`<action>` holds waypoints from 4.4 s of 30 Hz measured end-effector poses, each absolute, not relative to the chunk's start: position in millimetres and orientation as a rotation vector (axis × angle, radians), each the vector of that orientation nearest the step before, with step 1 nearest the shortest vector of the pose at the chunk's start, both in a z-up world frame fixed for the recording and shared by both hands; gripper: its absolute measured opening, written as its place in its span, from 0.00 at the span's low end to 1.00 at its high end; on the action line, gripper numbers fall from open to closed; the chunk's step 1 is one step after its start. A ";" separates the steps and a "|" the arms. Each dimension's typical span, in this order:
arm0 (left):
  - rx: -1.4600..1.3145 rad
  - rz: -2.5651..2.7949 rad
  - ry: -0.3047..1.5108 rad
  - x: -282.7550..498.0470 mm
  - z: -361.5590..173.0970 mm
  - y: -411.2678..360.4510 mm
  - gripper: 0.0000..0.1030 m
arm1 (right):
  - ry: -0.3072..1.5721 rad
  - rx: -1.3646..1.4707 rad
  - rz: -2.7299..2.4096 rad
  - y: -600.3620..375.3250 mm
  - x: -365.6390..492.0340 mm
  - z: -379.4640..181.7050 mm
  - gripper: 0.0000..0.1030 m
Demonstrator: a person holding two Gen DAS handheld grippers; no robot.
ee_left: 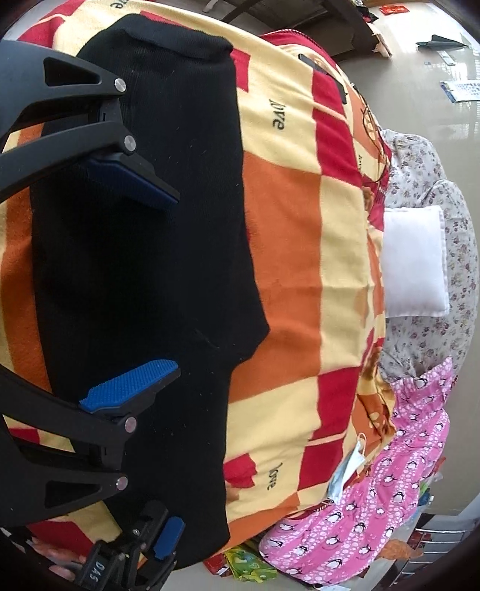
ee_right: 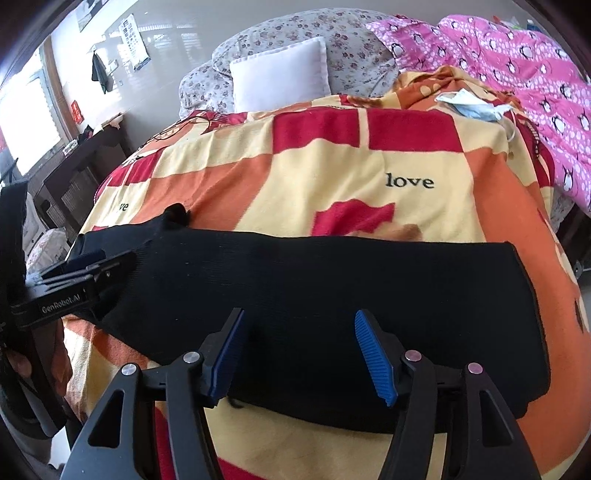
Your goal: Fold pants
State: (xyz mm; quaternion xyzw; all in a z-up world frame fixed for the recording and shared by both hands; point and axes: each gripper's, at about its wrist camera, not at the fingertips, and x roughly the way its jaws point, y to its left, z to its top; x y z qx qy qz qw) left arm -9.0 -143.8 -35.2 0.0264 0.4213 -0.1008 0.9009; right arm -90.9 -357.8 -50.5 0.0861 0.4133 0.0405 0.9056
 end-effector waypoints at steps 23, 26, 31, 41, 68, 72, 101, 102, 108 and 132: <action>0.132 -0.490 0.914 -11.5 -28.5 -244.5 0.82 | 0.831 0.245 -0.083 -424.4 -141.4 -37.5 0.63; 0.166 -0.527 0.925 -12.7 -33.1 -261.8 0.82 | 0.821 0.286 -0.106 -441.1 -154.3 -38.9 0.63; 0.181 -0.540 0.934 -11.0 -37.1 -273.6 0.82 | 0.812 0.315 -0.154 -459.2 -163.1 -40.3 0.64; 0.183 -0.522 0.937 -8.0 -42.2 -276.0 0.82 | 0.794 0.378 -0.091 -458.4 -148.2 -56.7 0.61; 0.083 -0.749 1.014 -1.5 -5.1 -318.6 0.82 | 0.667 0.420 0.015 -443.9 -145.3 -39.7 0.16; 0.076 -0.808 1.017 1.8 12.2 -340.7 0.83 | 0.664 0.416 0.031 -440.5 -147.1 -43.5 0.16; 0.101 -0.652 0.973 21.0 29.9 -229.5 0.21 | 0.616 0.263 0.421 -304.0 -111.6 5.4 0.15; 0.095 -0.623 0.977 23.8 25.8 -217.5 0.21 | 0.623 0.258 0.439 -294.5 -106.8 3.7 0.15; 0.017 -0.495 1.040 38.1 -10.3 -158.7 0.22 | 0.727 0.226 0.544 -230.4 -70.0 -27.1 0.15; -0.020 -0.364 0.919 13.2 -3.6 -92.9 0.60 | 0.730 0.251 0.412 -271.3 -74.5 -8.8 0.41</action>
